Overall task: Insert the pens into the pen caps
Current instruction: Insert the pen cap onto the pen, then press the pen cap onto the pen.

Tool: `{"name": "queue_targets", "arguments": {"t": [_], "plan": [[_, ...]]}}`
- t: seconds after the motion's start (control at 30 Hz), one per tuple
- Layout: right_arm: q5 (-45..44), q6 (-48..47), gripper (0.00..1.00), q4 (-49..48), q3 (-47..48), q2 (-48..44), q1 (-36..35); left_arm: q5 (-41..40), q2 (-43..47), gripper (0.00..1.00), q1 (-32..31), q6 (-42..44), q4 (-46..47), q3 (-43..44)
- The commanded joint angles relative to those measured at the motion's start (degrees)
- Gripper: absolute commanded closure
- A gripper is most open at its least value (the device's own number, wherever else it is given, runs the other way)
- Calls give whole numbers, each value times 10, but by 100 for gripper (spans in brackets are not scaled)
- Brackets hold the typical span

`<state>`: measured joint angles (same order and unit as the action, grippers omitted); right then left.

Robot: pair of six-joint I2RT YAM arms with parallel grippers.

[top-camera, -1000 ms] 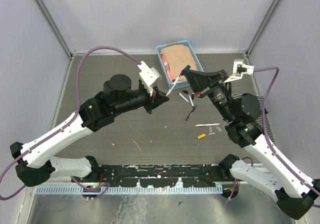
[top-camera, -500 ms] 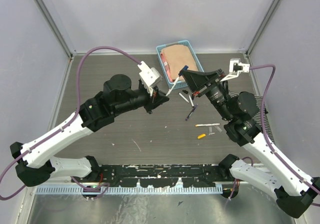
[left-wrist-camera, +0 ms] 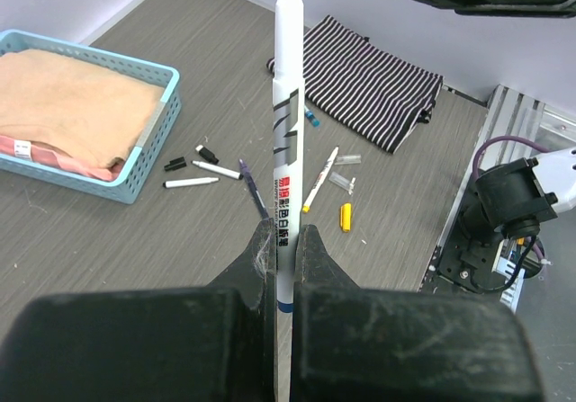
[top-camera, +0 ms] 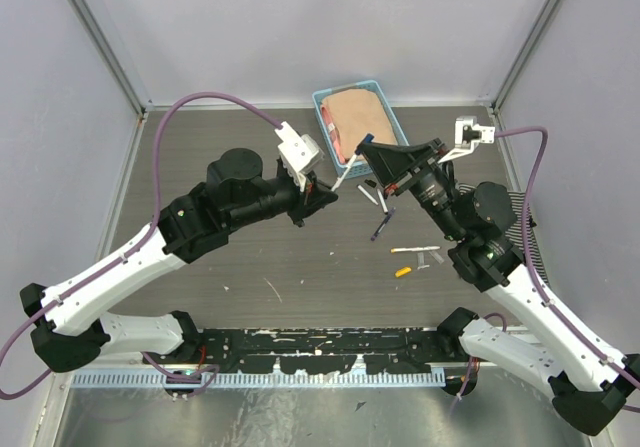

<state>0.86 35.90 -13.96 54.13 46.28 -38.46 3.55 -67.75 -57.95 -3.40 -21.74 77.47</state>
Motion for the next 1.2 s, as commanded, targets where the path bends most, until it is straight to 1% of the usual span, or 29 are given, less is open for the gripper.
{"name": "queue_targets", "arguments": {"t": [0.0,0.27,0.3,0.37,0.4,0.47,0.53,0.63,0.8,0.83,0.9,1.07,1.17], "plan": [[36,-7,100,5,29,4,-1,-5,11,100,-1,6,13,-3],[68,-2,100,15,18,15,-1,-7,12,100,-1,6,13,-3],[69,-2,98,16,14,14,-1,-8,12,100,-1,7,13,-4],[70,-2,90,15,4,11,-1,-9,12,100,-1,7,13,-3],[70,-1,84,14,0,8,-1,-9,12,100,-1,7,13,-3],[72,-1,76,14,-6,6,-1,-9,12,100,-1,7,13,-3],[71,-2,66,13,-8,2,-1,-9,12,100,-1,7,13,-4],[64,-10,51,17,-1,-6,-1,-10,12,100,-1,7,13,-3],[37,-30,30,39,24,-18,-1,-11,12,100,-1,7,13,-3],[30,-32,27,43,29,-19,-1,-11,12,100,-1,7,13,-3],[16,-34,26,47,38,-21,-1,-11,12,100,-1,8,13,-3],[-3,-29,26,61,71,-3,-1,-11,12,100,-1,8,13,-3],[3,-29,32,60,87,15,-1,-11,12,100,-1,8,12,-3]]}}
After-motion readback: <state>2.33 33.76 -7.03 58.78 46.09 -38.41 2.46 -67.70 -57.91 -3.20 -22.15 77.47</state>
